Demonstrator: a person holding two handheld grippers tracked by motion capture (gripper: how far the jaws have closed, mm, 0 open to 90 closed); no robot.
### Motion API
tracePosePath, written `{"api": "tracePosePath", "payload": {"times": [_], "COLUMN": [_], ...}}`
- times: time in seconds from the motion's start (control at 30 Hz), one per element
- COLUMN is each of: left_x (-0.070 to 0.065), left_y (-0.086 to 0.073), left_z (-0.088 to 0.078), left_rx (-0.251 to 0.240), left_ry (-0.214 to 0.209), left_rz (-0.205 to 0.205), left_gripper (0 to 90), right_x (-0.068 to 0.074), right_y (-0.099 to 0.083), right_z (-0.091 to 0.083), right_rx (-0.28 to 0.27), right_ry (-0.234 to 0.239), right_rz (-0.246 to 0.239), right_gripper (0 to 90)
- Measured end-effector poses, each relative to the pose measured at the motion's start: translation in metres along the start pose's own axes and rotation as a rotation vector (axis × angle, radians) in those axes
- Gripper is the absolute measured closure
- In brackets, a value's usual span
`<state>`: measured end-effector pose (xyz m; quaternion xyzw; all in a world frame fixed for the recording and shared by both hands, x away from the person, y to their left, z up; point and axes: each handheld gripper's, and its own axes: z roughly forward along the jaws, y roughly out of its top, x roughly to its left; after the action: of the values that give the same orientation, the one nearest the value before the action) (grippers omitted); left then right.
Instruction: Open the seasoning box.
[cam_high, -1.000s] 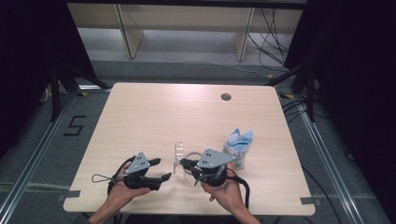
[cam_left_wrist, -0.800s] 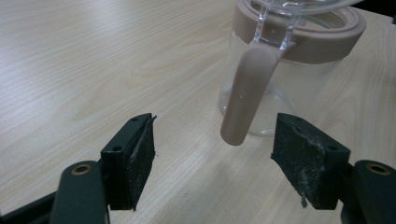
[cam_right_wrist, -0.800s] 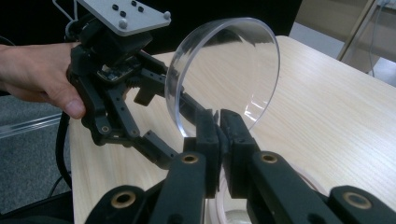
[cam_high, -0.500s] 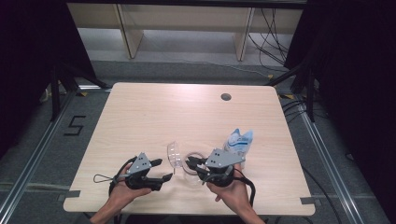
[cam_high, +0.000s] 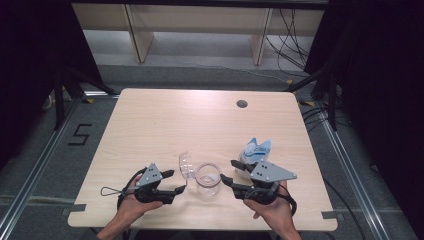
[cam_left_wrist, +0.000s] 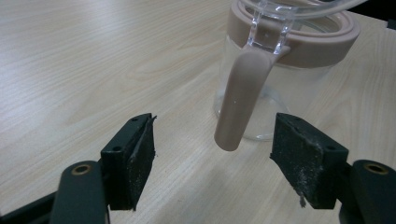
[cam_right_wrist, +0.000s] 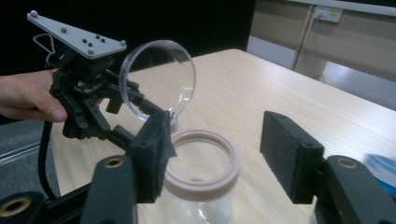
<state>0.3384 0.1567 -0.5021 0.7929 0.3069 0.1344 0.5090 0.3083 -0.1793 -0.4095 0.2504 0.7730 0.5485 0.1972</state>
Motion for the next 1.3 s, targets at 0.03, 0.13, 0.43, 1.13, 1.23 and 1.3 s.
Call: {"api": "tracePosePath", "payload": {"times": [0.03,0.13,0.43,1.13,1.23,1.3], "left_x": [0.0,0.0,0.001,0.001,0.001,0.002], "left_y": [0.0,0.0,0.004,0.004,0.004,0.004], "left_z": [0.0,-0.001,0.001,0.003,0.002,0.001], "left_rx": [0.0,0.0,0.002,0.001,0.003,0.006], "left_ry": [0.0,0.0,-0.003,-0.003,0.002,-0.001], "left_rz": [0.0,-0.001,0.0,-0.01,-0.008,-0.001], "left_gripper": [29.5,29.5,29.6,30.0,30.1,30.3], "right_x": [-0.001,-0.003,-0.01,-0.067,-0.074,-0.078], "right_y": [-0.001,-0.002,-0.015,-0.065,-0.07,-0.073], "right_z": [-0.003,-0.015,-0.047,-0.039,-0.036,-0.034], "right_rx": [-0.006,-0.016,0.016,0.008,0.013,0.016], "right_ry": [-0.004,-0.03,-0.135,-0.179,-0.174,-0.166], "right_rz": [0.006,0.016,0.075,0.14,0.137,0.149], "right_gripper": [42.5,41.3,38.8,25.3,25.3,24.8]}}
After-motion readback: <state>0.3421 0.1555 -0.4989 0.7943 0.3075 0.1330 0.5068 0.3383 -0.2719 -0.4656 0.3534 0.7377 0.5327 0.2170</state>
